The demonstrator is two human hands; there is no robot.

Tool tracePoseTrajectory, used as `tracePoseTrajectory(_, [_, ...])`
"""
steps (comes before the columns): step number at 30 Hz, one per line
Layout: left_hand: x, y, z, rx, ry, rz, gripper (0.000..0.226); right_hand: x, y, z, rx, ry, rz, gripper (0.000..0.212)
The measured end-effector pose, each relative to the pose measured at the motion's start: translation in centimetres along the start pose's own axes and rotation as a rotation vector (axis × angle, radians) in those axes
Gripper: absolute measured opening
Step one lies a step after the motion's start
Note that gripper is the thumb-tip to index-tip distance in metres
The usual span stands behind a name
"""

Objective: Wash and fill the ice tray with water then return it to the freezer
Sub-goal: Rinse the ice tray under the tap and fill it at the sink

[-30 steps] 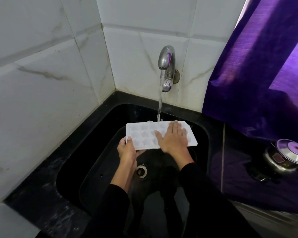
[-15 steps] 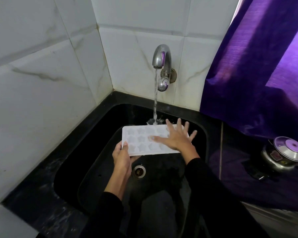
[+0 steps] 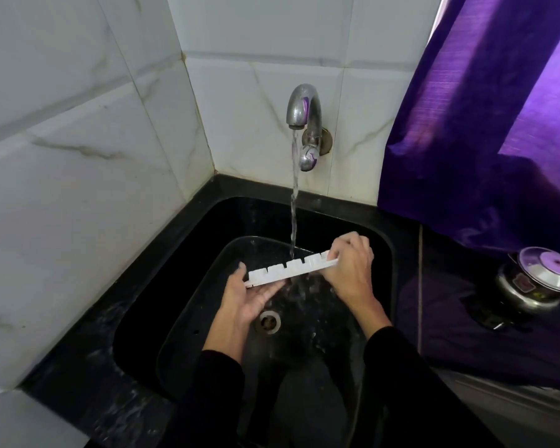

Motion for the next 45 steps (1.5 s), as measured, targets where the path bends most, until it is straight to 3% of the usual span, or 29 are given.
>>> tracePoseTrajectory(2, [0.1, -0.2, -0.4, 0.041, 0.046, -0.032, 0.037, -0.9, 0.6, -0.5, 0.003, 0.012, 0.006, 0.035])
tracePoseTrajectory(4, [0.2, -0.4, -0.8, 0.078, 0.106, -0.045, 0.036, -1.2, 1.8, -0.6, -0.097, 0.081, 0.167, 0.027])
tracePoseTrajectory(6, [-0.1, 0.1, -0.9, 0.130, 0.151, -0.037, 0.034, -1.6, 2.8, 0.8, -0.126, 0.101, 0.336, 0.032])
tracePoseTrajectory(9, [-0.3, 1.4, -0.2, 0.222, 0.170, -0.002, 0.031, -2.0, 4.6, 6.2, 0.037, -0.092, 0.456, 0.042])
tracePoseTrajectory(11, [-0.2, 2.1, 0.8, 0.247, 0.159, 0.018, 0.031, -2.0, 6.4, 9.2, -0.050, -0.236, 0.513, 0.047])
tracePoseTrajectory(13, [0.0, 2.6, 1.2, 0.220, 0.147, 0.038, 0.030, -1.5, 7.7, 9.9, -0.244, -0.307, 0.544, 0.051])
tracePoseTrajectory(16, [0.2, 2.6, -0.3, 0.210, 0.195, 0.036, 0.034, -0.2, 7.1, 7.6, -0.443, -0.265, 0.554, 0.065])
tracePoseTrajectory(20, [-0.2, 2.0, -1.5, 0.187, 0.196, 0.041, 0.036, 0.8, 4.7, 1.1, -0.421, 0.076, 0.586, 0.096])
tracePoseTrajectory(22, [-0.5, 1.9, -1.1, 0.227, 0.182, 0.026, 0.036, 0.6, 4.9, 0.4, -0.403, 0.184, 0.576, 0.101])
tracePoseTrajectory(28, [0.0, 2.4, -1.1, 0.356, 0.176, 0.048, 0.034, -0.8, 8.4, 9.3, -0.414, -0.269, 0.511, 0.070])
tracePoseTrajectory(30, [0.3, 2.2, -2.2, 0.345, 0.187, 0.030, 0.034, -0.5, 7.6, 7.8, -0.432, -0.250, 0.536, 0.082])
tracePoseTrajectory(33, [0.2, 1.6, -4.1, 0.307, 0.185, 0.009, 0.031, 0.1, 5.9, 2.2, -0.486, -0.028, 0.617, 0.107])
tracePoseTrajectory(35, [0.2, 1.2, -4.6, 0.320, 0.138, 0.011, 0.032, -0.1, 4.1, 0.0, -0.443, 0.077, 0.573, 0.090])
tracePoseTrajectory(37, [0.3, 0.9, -4.5, 0.380, 0.044, 0.024, 0.034, 0.1, 2.6, -0.8, -0.253, 0.096, 0.471, 0.051])
tracePoseTrajectory(39, [0.2, 0.9, -4.3, 0.475, -0.046, 0.009, 0.033, 0.0, 1.5, -1.3, -0.083, 0.116, 0.407, 0.026])
tracePoseTrajectory(41, [0.0, 0.9, -4.4, 0.539, -0.100, 0.014, 0.051, -0.1, 0.5, -2.1, 0.056, 0.155, 0.354, 0.024])
tracePoseTrajectory(45, [0.3, -0.1, -5.3, 0.677, -0.167, 0.090, 0.084, -0.2, -0.5, -3.0, 0.215, 0.223, 0.244, 0.047])
Point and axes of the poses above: each hand's wrist, its own x-axis towards the middle knuckle, its own y-axis out of the palm, z = x × y, the point moved 9 cm from there along x, towards the middle knuckle, and after that the axes turned 15 degrees about z, right-handed, at the moved point
